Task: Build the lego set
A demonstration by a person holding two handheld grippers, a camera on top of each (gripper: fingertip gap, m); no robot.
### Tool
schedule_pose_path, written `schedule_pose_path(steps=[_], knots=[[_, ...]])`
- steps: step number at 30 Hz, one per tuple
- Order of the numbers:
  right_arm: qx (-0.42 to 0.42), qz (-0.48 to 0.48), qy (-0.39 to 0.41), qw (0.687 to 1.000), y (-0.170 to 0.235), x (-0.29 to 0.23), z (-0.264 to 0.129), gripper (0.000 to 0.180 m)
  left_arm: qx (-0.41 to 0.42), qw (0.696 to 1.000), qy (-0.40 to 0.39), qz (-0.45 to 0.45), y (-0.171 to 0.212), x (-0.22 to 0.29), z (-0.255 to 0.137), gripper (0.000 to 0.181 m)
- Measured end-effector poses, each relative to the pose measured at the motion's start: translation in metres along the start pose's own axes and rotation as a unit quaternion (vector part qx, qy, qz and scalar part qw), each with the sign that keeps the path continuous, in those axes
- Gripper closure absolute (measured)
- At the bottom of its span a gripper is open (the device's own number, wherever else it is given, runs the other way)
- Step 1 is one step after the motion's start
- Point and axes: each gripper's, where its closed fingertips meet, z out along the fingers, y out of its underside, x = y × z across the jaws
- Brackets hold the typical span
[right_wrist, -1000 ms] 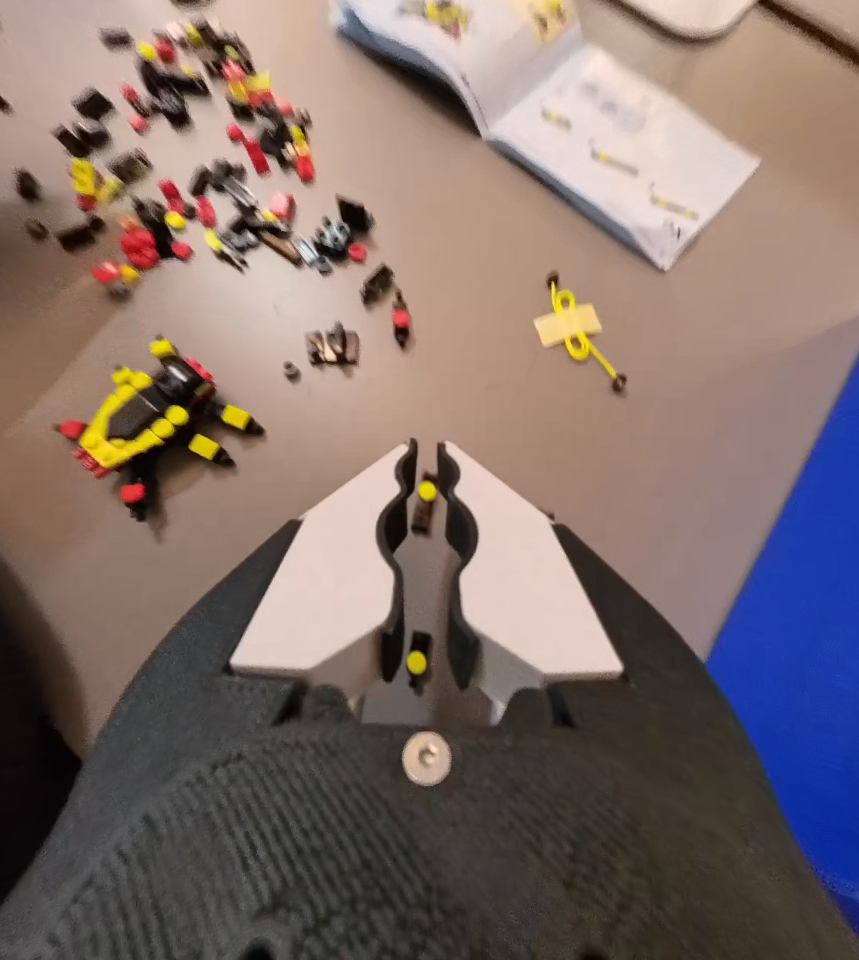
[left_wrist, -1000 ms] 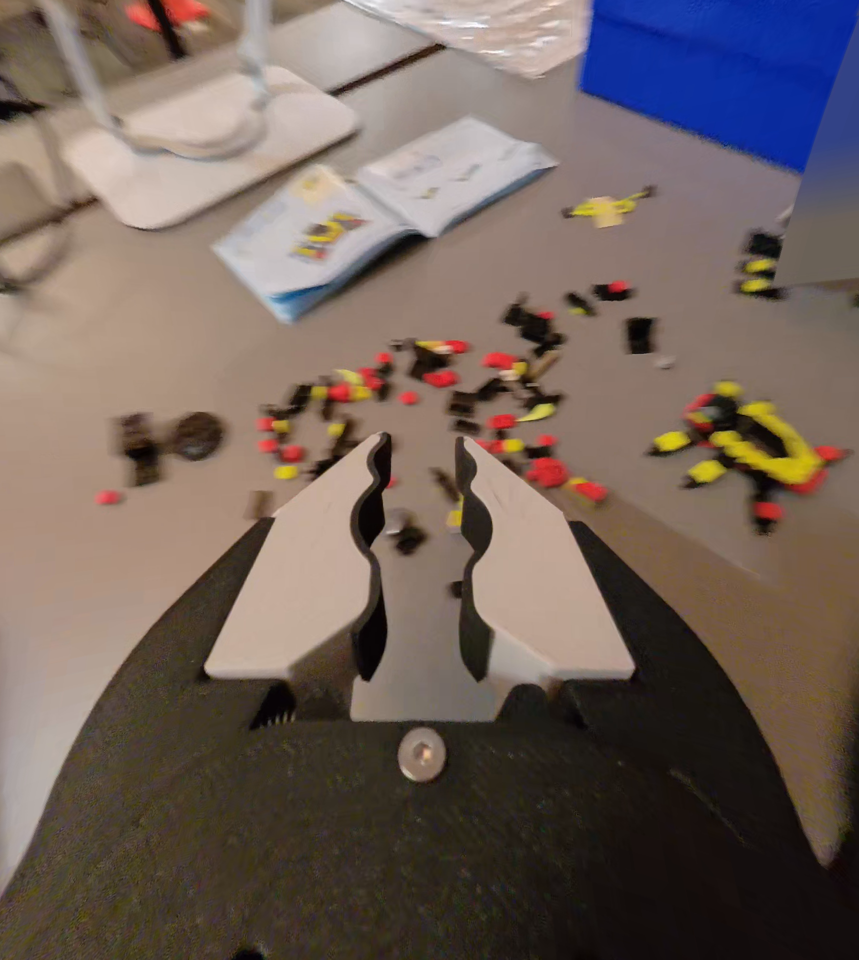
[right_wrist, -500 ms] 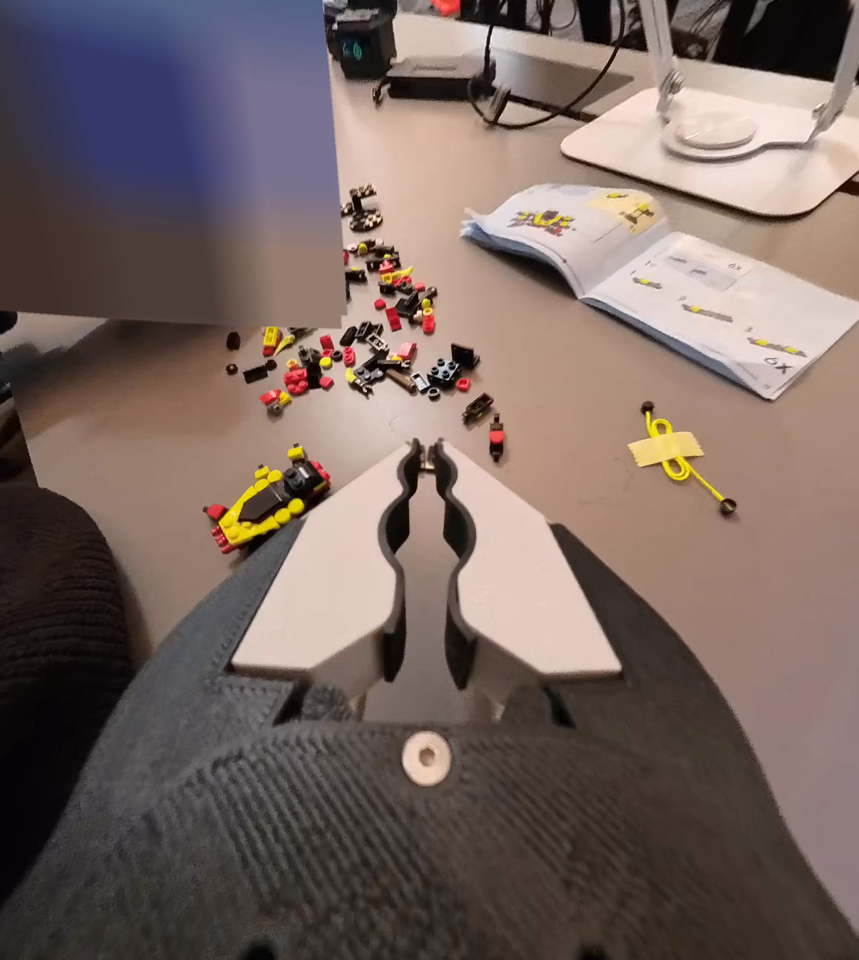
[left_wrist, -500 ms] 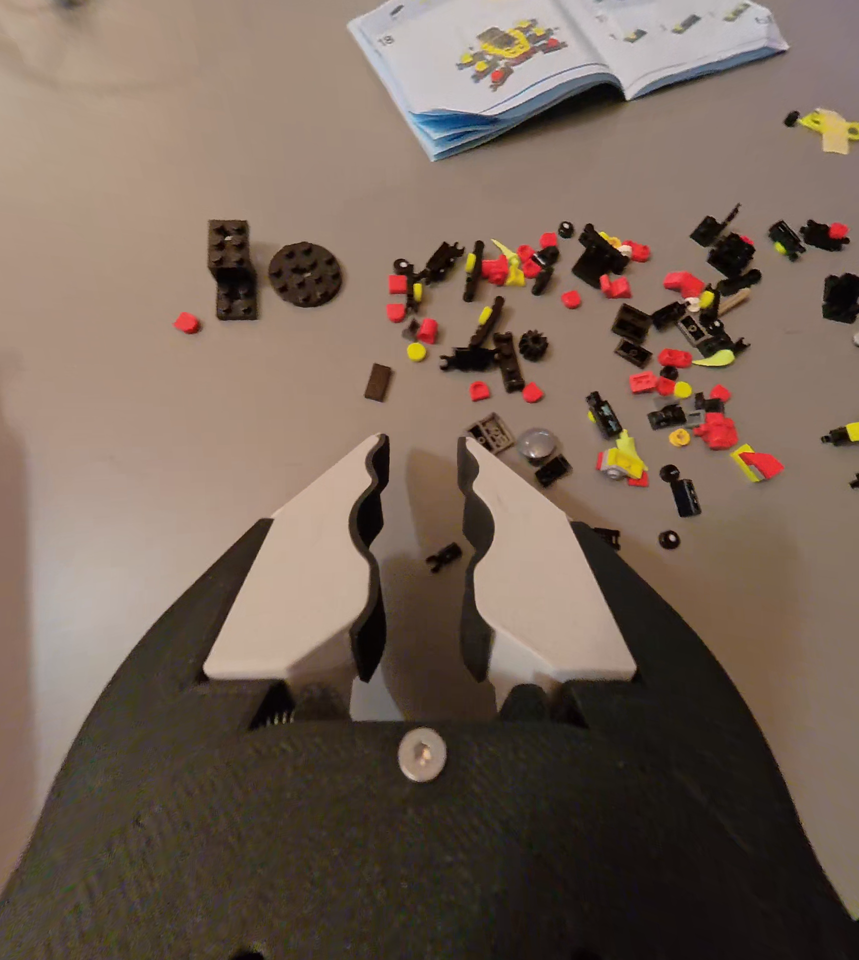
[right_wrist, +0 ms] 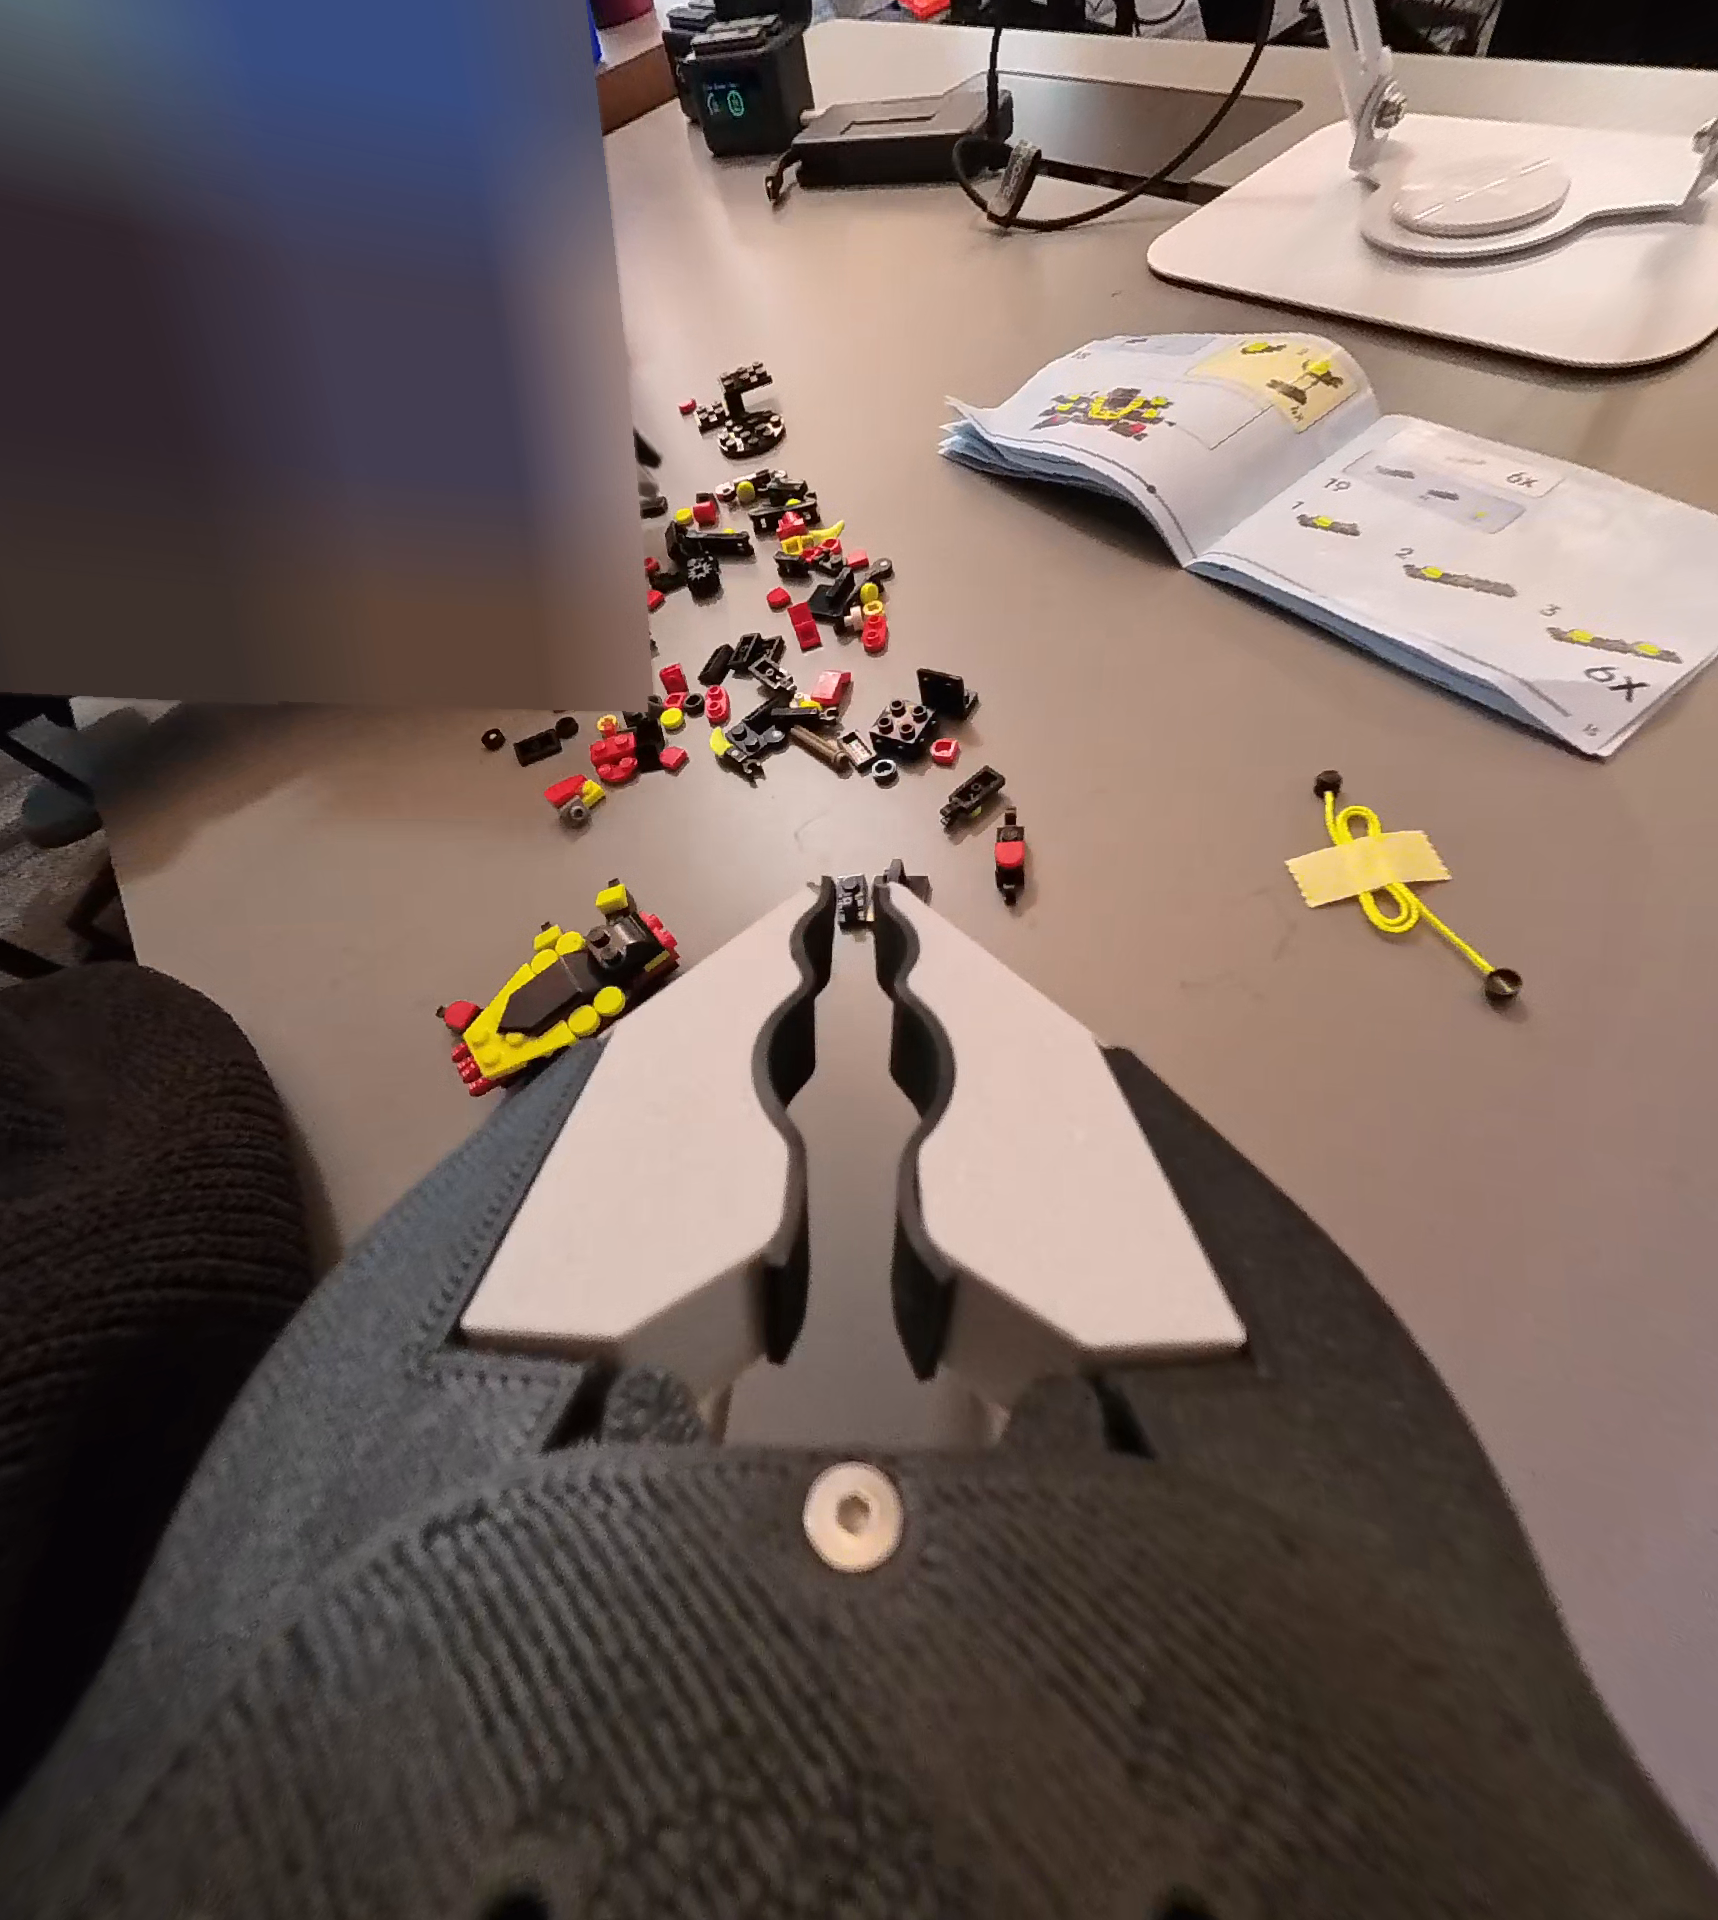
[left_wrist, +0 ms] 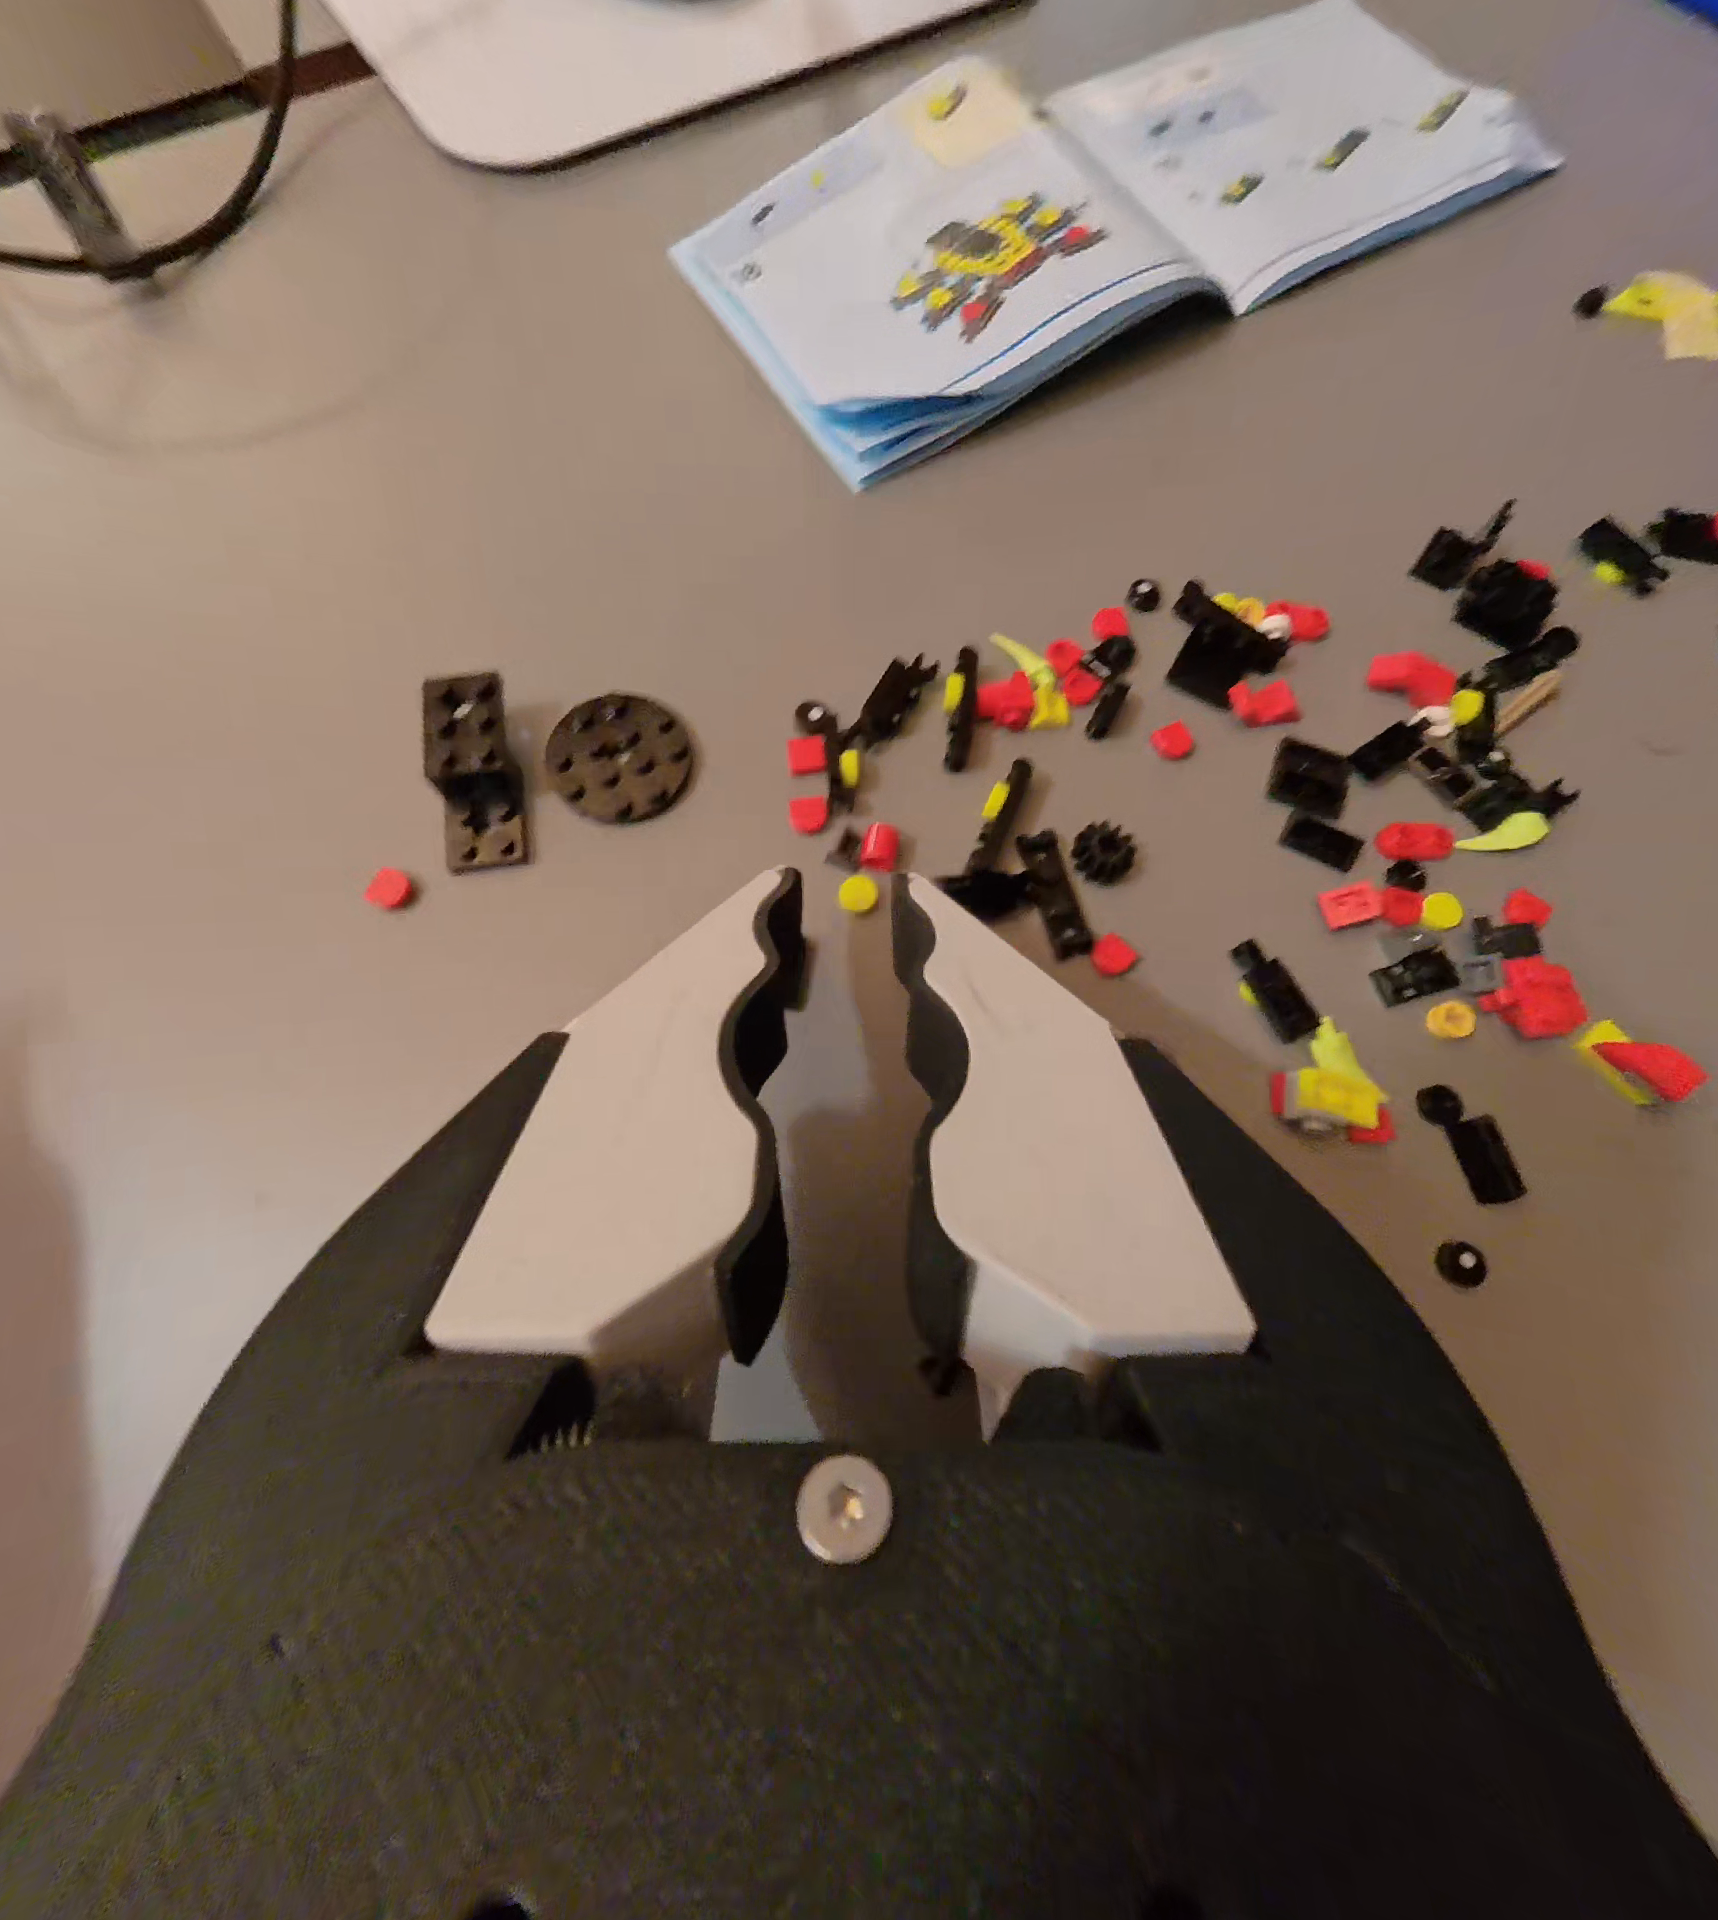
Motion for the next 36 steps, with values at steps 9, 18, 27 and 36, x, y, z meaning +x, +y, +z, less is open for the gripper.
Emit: schedule_pose_path(steps=[9, 18, 27, 36], knots=[[-0.004, 0.000, -0.001, 1.000, 0.002, 0.000, 0.000, 0.174, -0.031, 0.998, 0.054, 0.022, -0.001, 0.028, 0.023, 0.168], [-0.002, -0.003, 0.000, 1.000, 0.001, -0.001, 0.000, 0.174, -0.028, 0.998, 0.054, 0.023, -0.007, 0.032, 0.019, 0.178], [0.034, -0.001, 0.043, 0.998, -0.014, 0.010, -0.019, 0.174, 0.028, 0.992, 0.116, 0.038, -0.045, 0.105, -0.002, 0.178], [0.053, 0.047, -0.014, 0.997, -0.019, -0.014, -0.028, 0.160, 0.087, 0.971, 0.182, 0.131, -0.080, 0.228, -0.002, 0.178]])
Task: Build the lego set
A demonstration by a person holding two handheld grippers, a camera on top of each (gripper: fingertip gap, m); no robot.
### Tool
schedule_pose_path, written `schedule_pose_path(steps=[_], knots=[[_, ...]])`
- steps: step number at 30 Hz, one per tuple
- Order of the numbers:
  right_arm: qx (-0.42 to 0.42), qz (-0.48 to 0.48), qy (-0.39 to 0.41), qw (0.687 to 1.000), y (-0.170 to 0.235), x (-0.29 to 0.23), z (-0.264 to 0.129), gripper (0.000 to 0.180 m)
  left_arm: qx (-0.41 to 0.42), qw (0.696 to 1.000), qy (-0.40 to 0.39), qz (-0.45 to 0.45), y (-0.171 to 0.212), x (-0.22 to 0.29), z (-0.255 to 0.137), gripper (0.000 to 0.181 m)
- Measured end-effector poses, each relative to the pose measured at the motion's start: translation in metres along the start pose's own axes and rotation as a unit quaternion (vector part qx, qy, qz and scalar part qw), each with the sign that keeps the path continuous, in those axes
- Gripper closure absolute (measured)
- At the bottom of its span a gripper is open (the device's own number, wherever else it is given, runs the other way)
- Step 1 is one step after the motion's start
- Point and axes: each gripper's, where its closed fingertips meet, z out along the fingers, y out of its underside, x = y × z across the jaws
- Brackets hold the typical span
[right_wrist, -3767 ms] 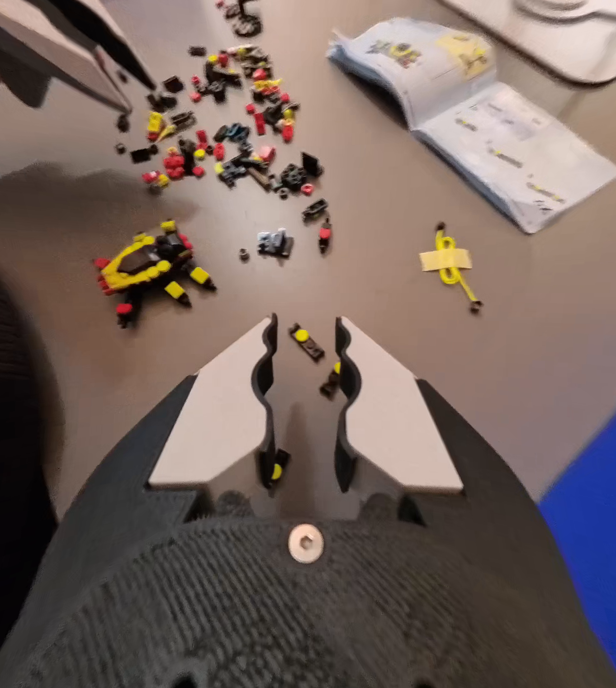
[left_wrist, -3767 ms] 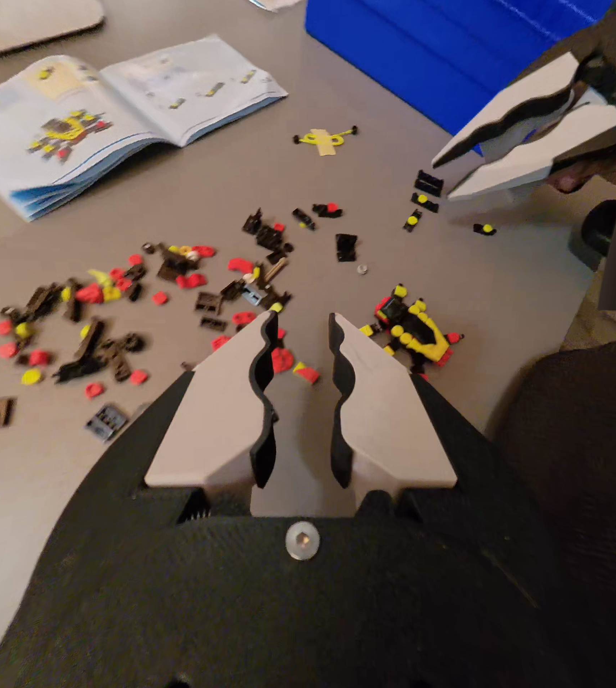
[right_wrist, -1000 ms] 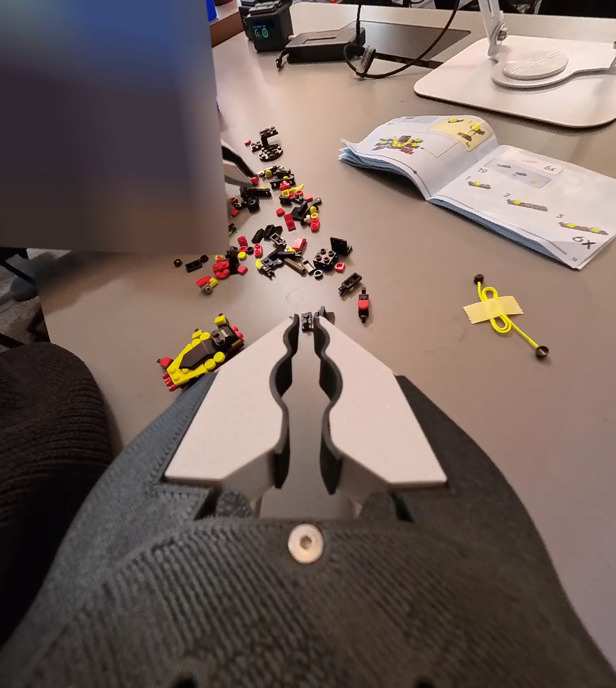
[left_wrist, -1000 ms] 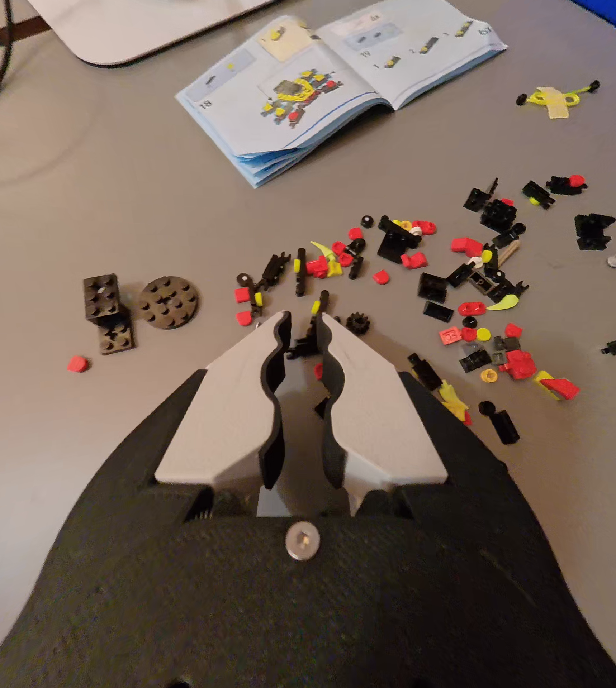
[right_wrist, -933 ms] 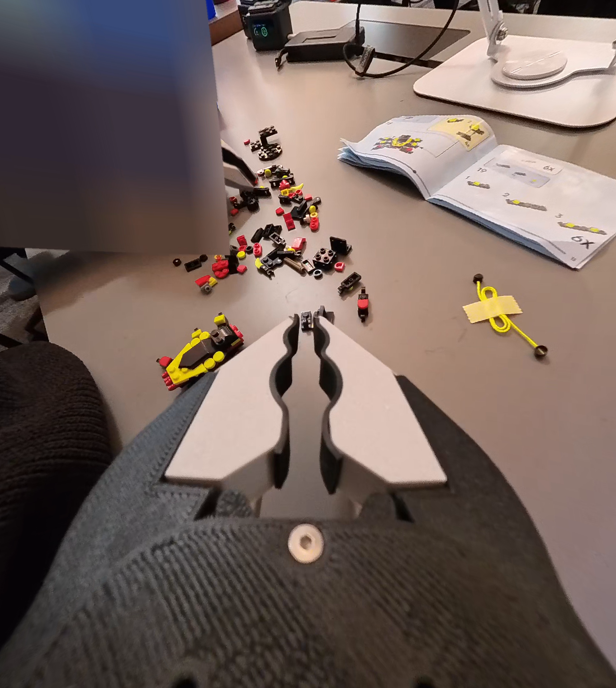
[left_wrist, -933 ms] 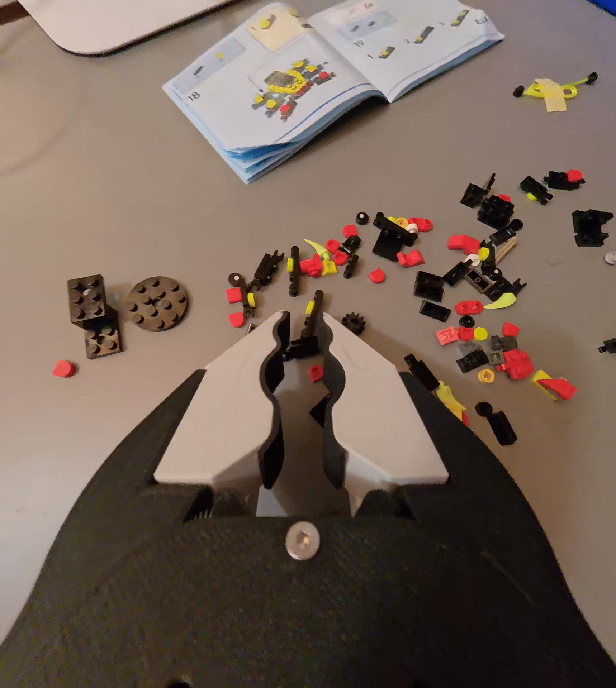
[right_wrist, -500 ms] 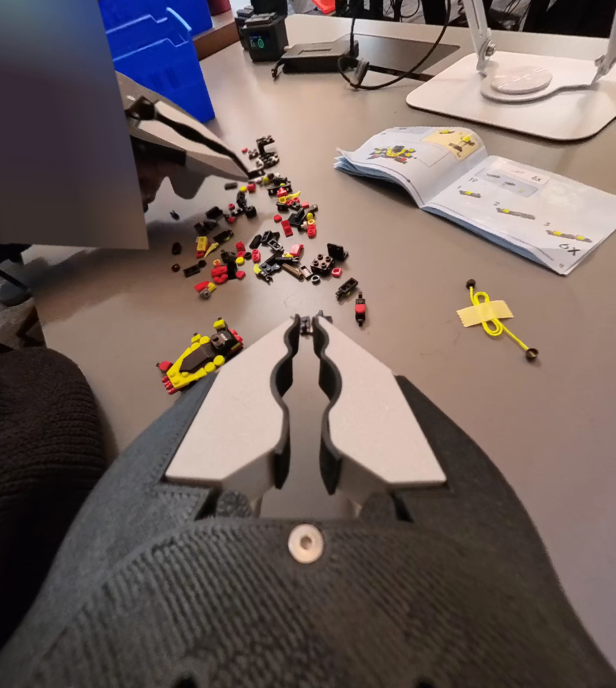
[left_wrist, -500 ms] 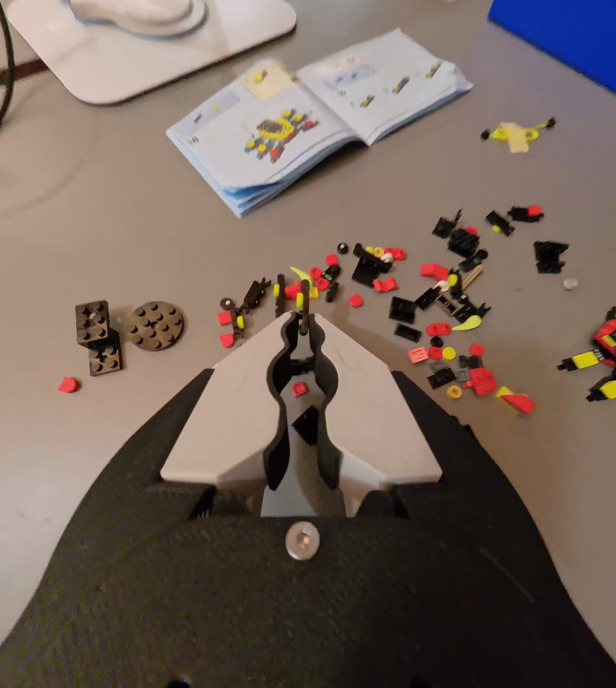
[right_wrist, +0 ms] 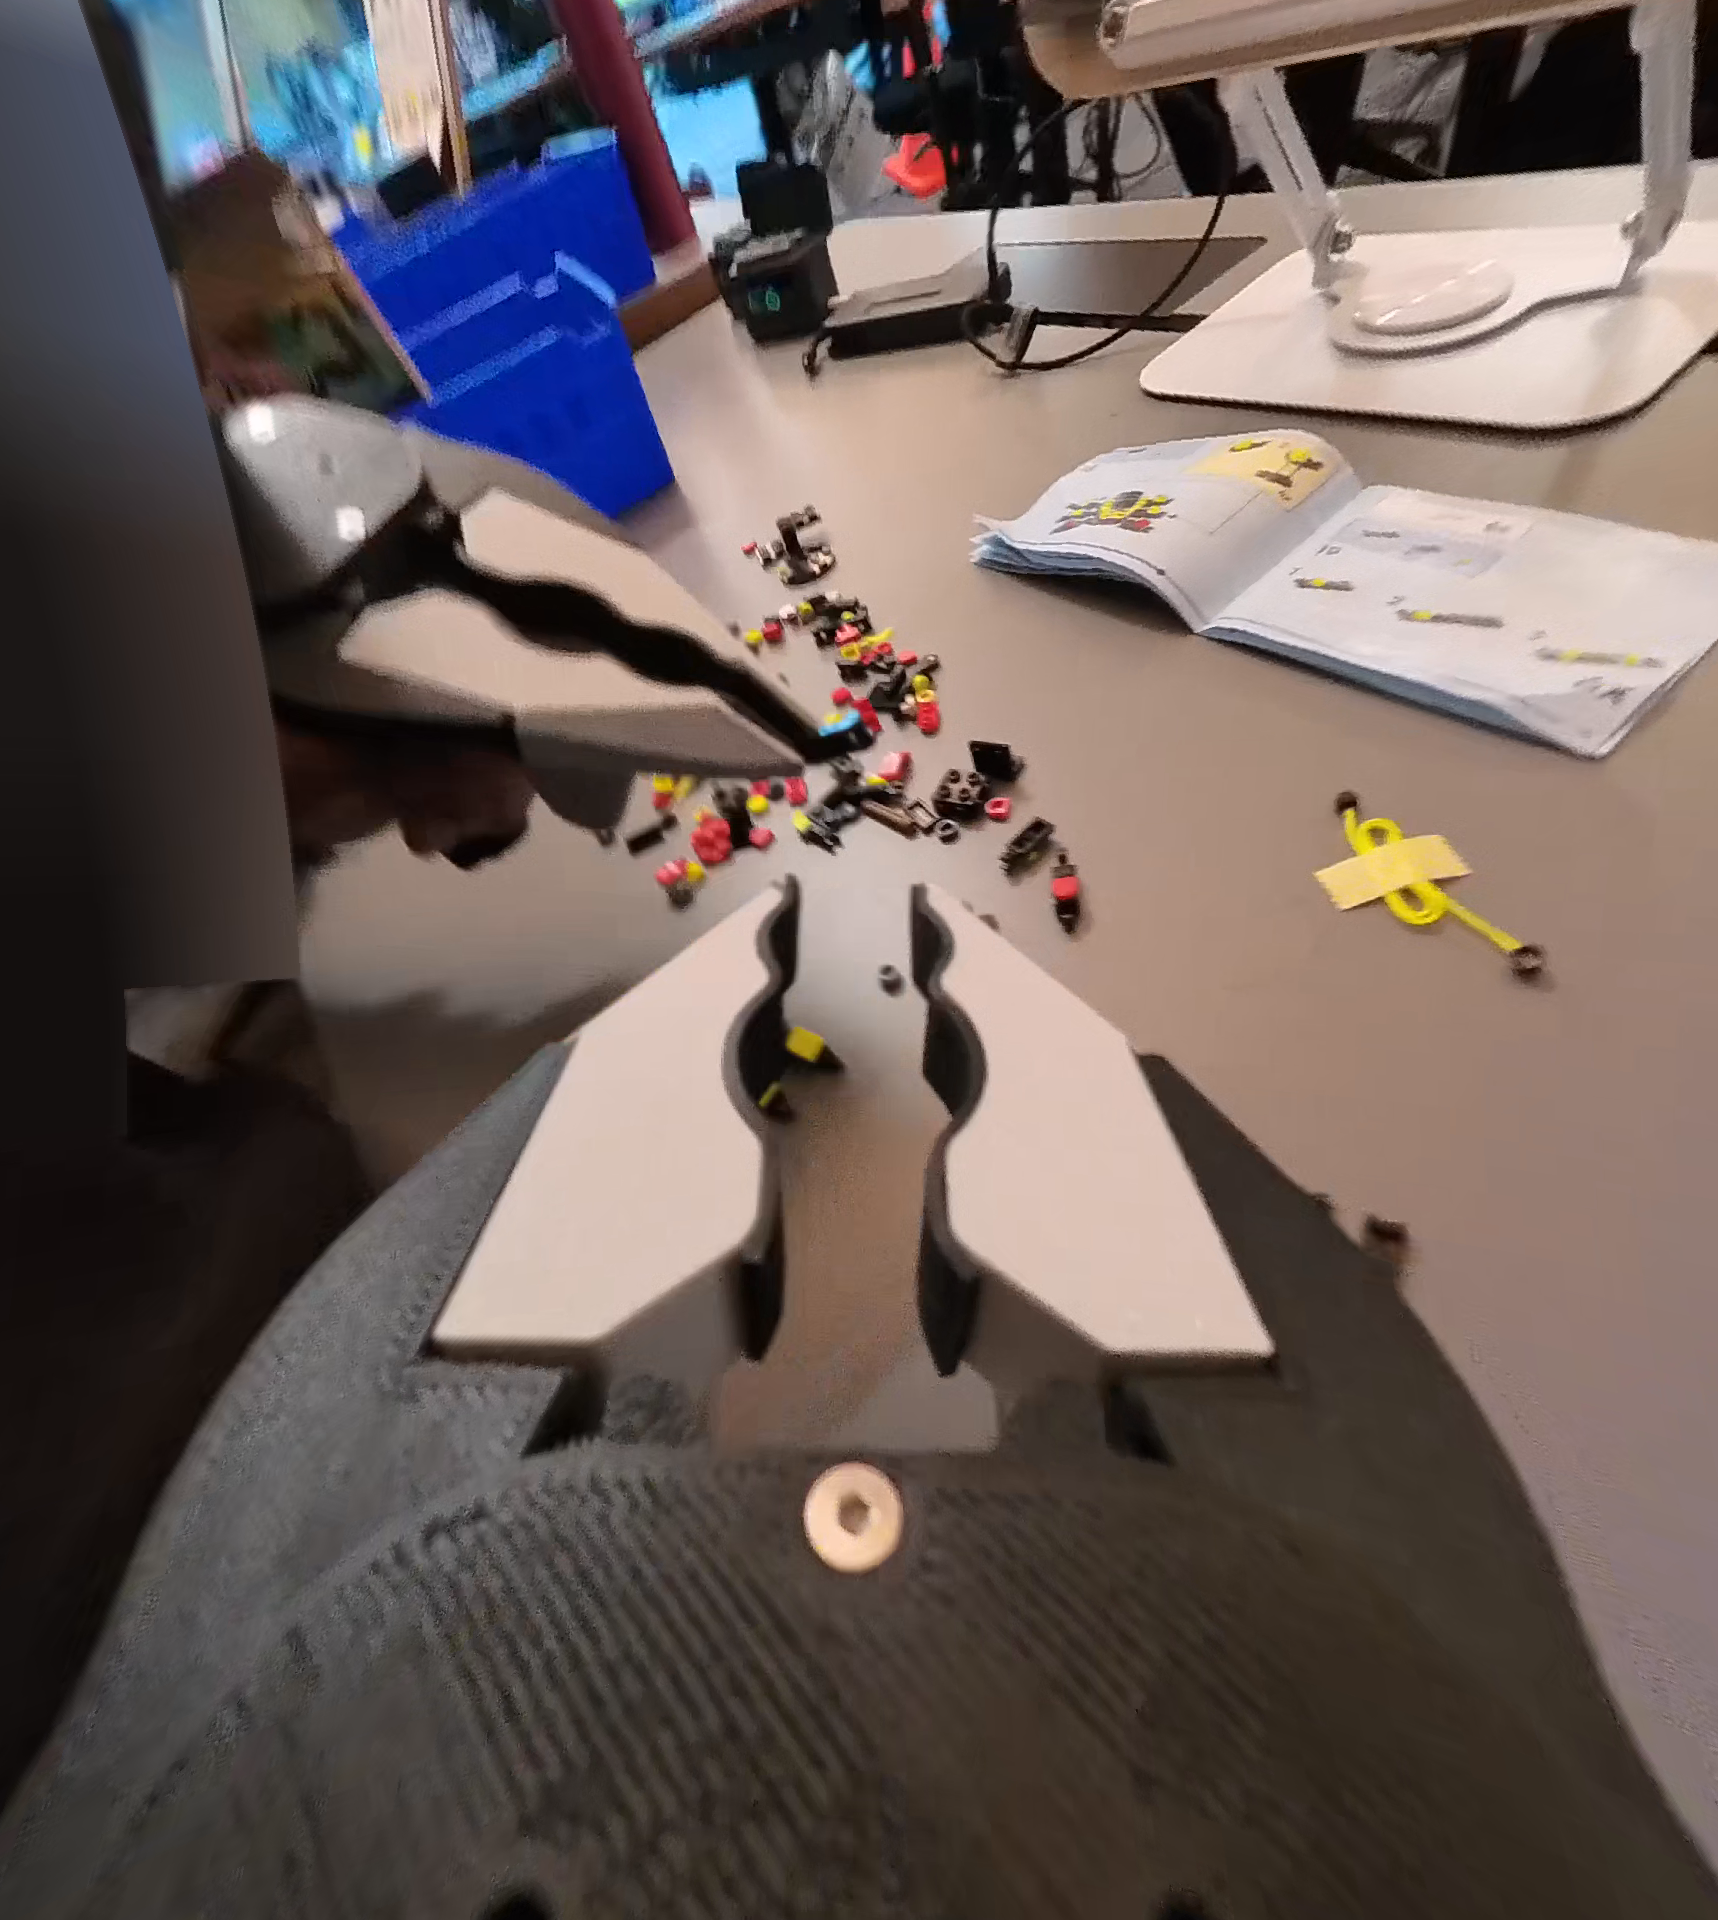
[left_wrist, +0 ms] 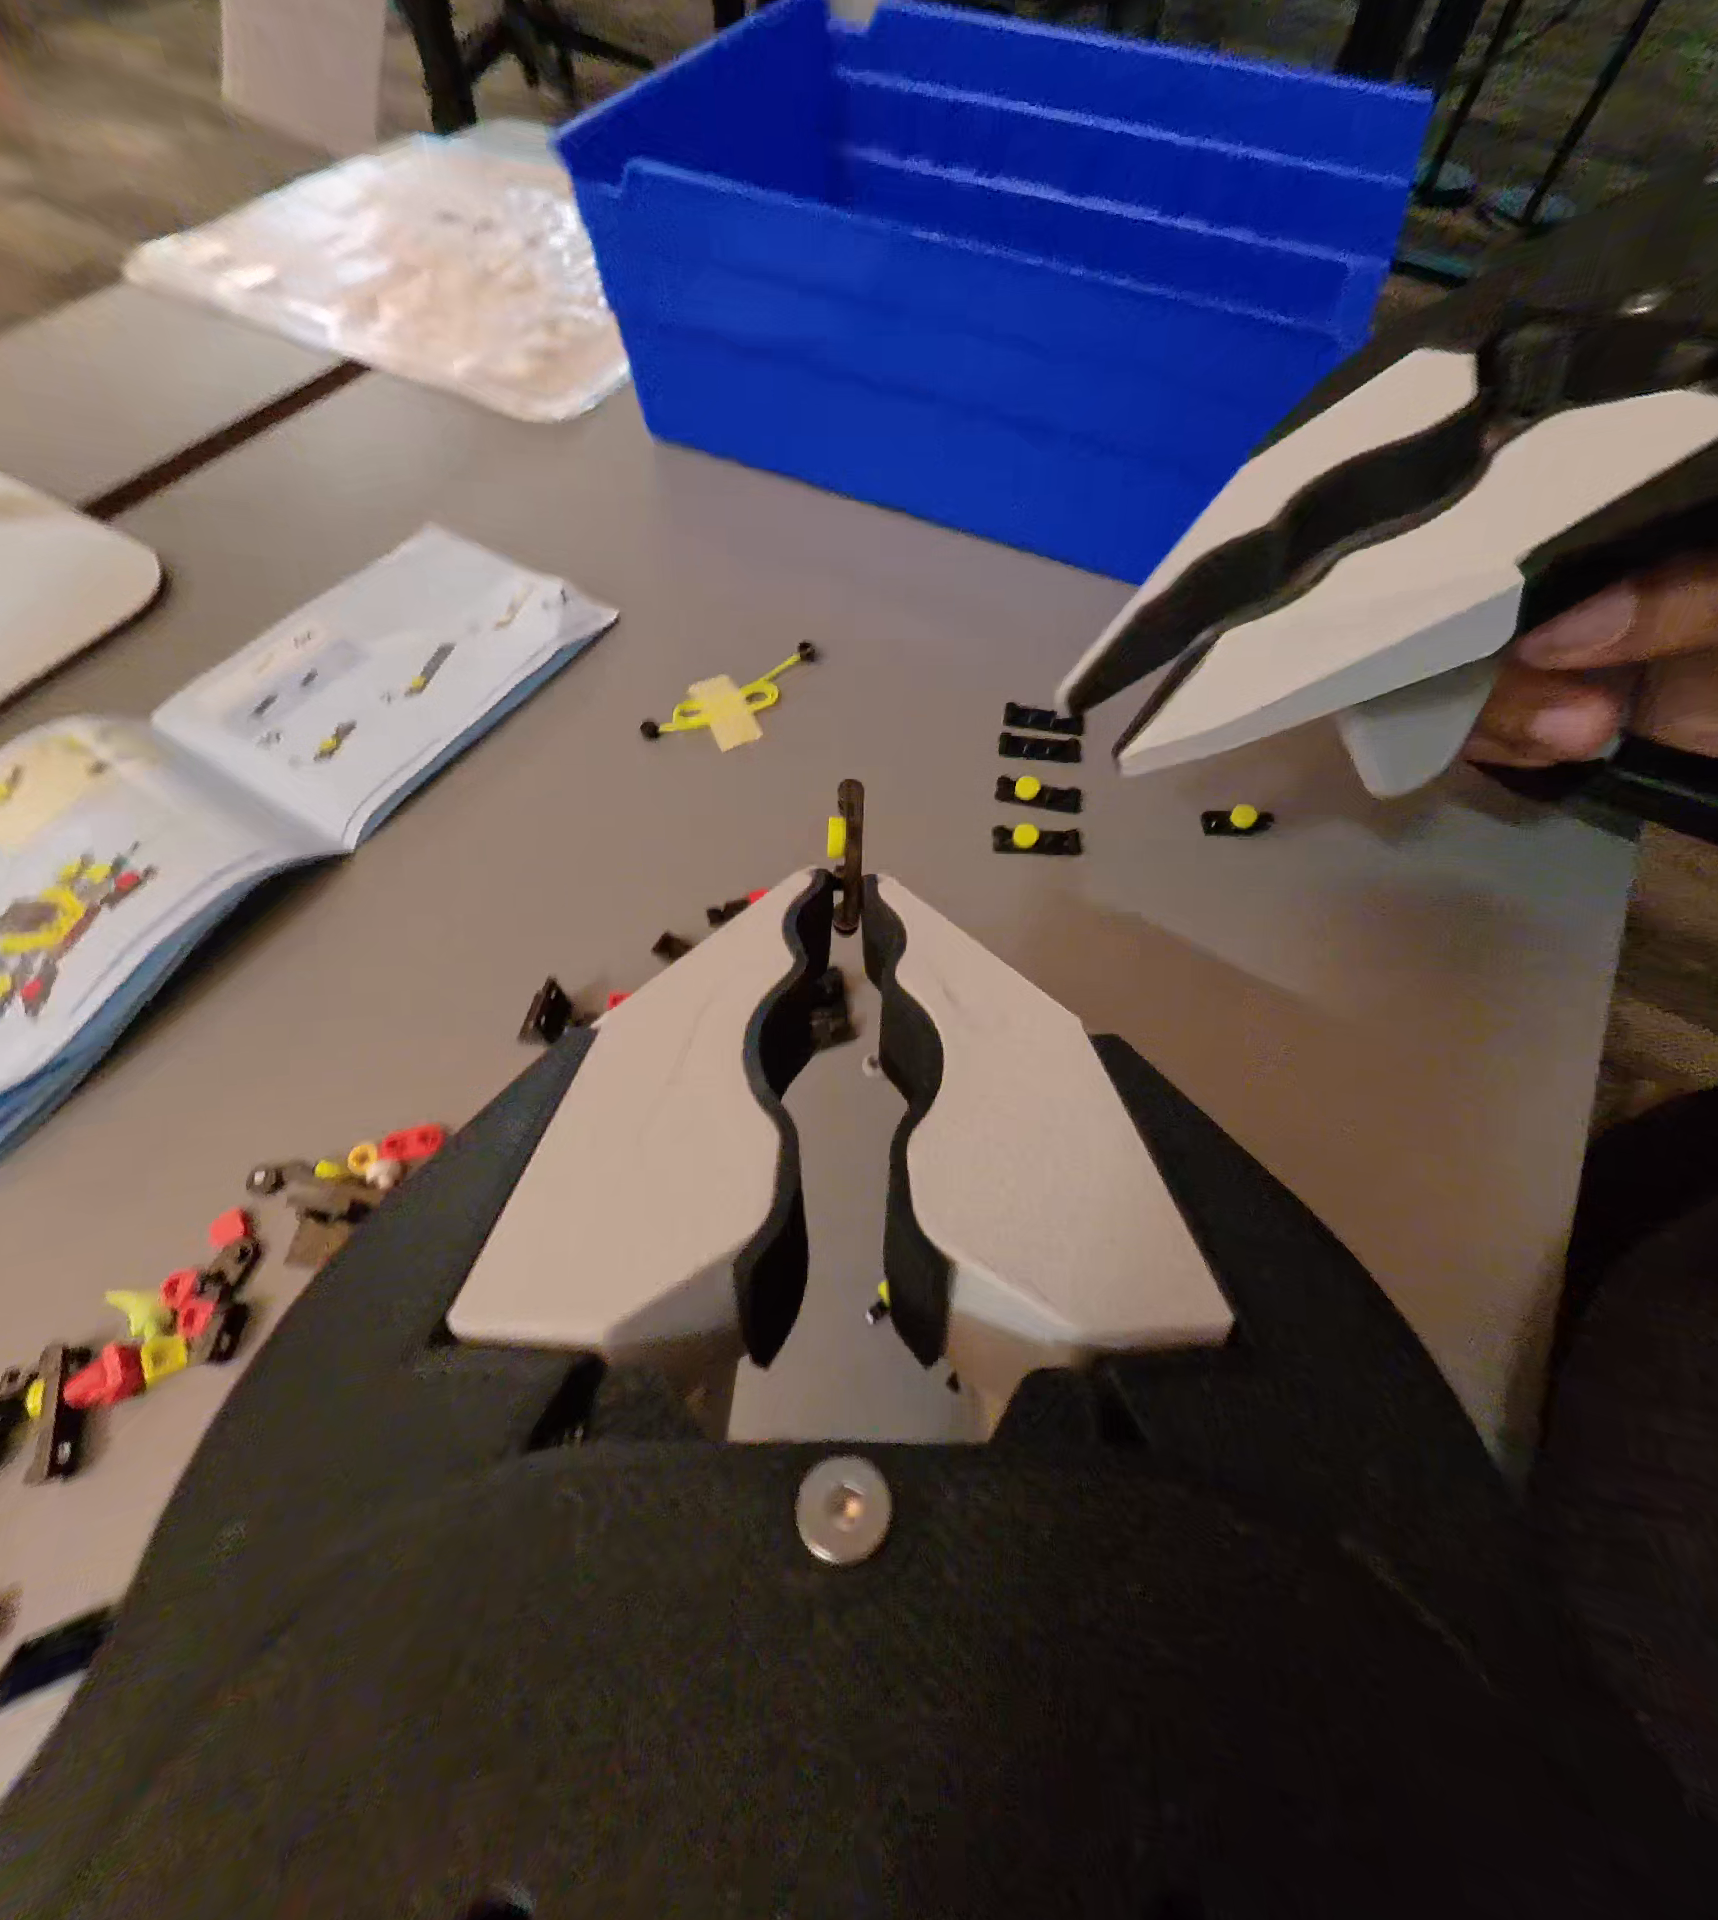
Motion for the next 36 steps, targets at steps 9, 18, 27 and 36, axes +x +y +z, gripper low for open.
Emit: schedule_pose_path(steps=[9, 18, 27, 36], knots=[[0.083, 0.331, -0.144, 0.929, -0.005, -0.009, 0.005, 0.148, 0.056, 0.996, 0.017, 0.066, -0.012, 0.035, 0.001, 0.178], [0.076, 0.347, -0.184, 0.917, -0.006, -0.020, 0.008, 0.173, 0.066, 0.994, 0.042, 0.079, -0.010, 0.046, -0.002, 0.175], [0.080, 0.265, -0.228, 0.933, -0.019, -0.028, -0.010, 0.173, 0.098, 0.964, 0.212, -0.128, -0.022, 0.063, -0.015, 0.154], [0.131, 0.067, -0.281, 0.948, -0.043, -0.066, -0.039, 0.174, 0.125, 0.773, 0.487, -0.388, -0.052, 0.081, -0.056, 0.176]])
